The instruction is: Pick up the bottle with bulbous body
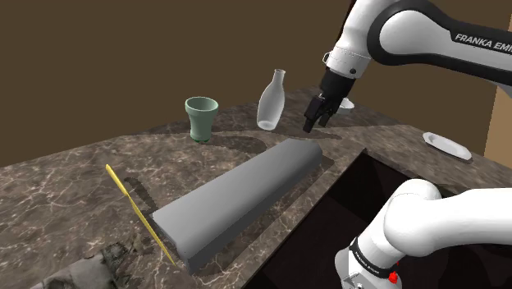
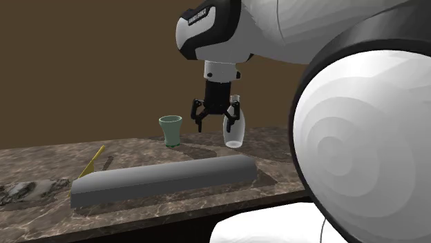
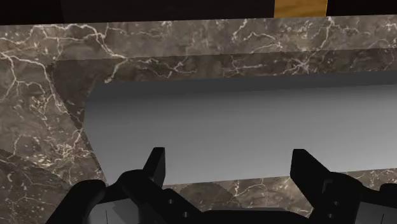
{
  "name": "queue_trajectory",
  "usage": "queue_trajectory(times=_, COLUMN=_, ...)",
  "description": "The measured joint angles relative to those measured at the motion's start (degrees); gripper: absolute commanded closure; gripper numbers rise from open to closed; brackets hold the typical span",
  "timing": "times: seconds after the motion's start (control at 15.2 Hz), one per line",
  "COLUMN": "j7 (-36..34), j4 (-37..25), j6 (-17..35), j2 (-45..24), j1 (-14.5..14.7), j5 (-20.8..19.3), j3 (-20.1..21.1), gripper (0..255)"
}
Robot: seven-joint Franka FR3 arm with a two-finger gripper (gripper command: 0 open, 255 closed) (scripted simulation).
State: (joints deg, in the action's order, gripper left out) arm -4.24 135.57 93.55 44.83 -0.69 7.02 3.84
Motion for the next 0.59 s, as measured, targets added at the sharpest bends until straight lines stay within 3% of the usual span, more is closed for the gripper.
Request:
queue_trajectory(times=0.2, j7=1.1, j4=-2.0, j6=0.2, j2=-2.5, j1=-0.3, j5=-0.8, j3=-0.8, gripper=0)
queue_trajectory(times=0.59, j7=6.5, j4=-13.3, j6=-0.3, j2=-14.7, j1=-1.6, j5=-3.8, j3=-4.2, gripper=0)
